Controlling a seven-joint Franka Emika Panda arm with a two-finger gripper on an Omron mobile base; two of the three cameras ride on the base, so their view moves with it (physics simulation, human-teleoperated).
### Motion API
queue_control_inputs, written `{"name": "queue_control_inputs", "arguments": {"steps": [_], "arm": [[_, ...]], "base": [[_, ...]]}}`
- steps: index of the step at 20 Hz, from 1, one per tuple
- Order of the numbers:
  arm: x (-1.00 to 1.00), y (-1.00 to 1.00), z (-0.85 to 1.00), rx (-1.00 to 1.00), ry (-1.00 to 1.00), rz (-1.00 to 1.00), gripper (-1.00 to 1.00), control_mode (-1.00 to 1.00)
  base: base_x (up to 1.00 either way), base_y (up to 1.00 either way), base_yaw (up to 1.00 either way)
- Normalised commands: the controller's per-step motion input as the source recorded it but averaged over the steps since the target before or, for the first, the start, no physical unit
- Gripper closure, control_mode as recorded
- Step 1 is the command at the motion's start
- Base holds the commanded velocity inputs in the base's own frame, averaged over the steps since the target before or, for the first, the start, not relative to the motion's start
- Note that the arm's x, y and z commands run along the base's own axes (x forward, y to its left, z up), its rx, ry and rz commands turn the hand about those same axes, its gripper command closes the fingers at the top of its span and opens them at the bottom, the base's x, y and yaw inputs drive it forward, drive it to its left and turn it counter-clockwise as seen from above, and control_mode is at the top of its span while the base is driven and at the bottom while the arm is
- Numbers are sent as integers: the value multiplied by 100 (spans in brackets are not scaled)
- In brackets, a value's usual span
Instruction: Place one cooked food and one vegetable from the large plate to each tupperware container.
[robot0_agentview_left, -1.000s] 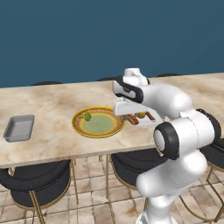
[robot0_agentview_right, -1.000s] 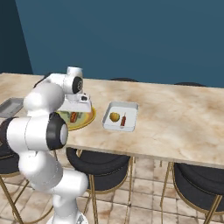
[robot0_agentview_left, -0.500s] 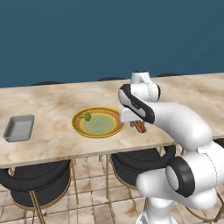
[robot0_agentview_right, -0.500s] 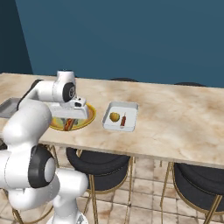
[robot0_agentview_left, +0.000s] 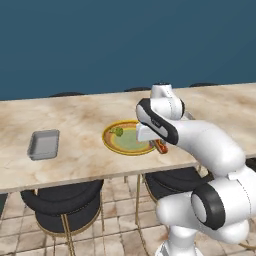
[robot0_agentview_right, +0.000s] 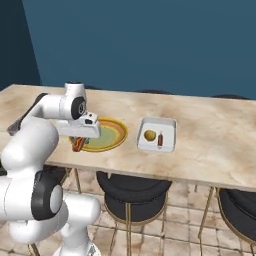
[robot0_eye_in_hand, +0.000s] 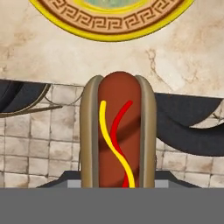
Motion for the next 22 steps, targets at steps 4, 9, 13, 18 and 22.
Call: {"name": "queue_control_inputs", "arguments": {"steps": [4,9,13,18,22], "arm": [[0,0,0,0,0,0,100,100],[0,0,0,0,0,0,100,100],[0,0,0,0,0,0,100,100],[0,0,0,0,0,0,100,100],[0,0,0,0,0,0,100,100]], "base": [[-3,100,-6],[1,100,-6],[14,93,-3],[38,73,0],[51,28,0]]}}
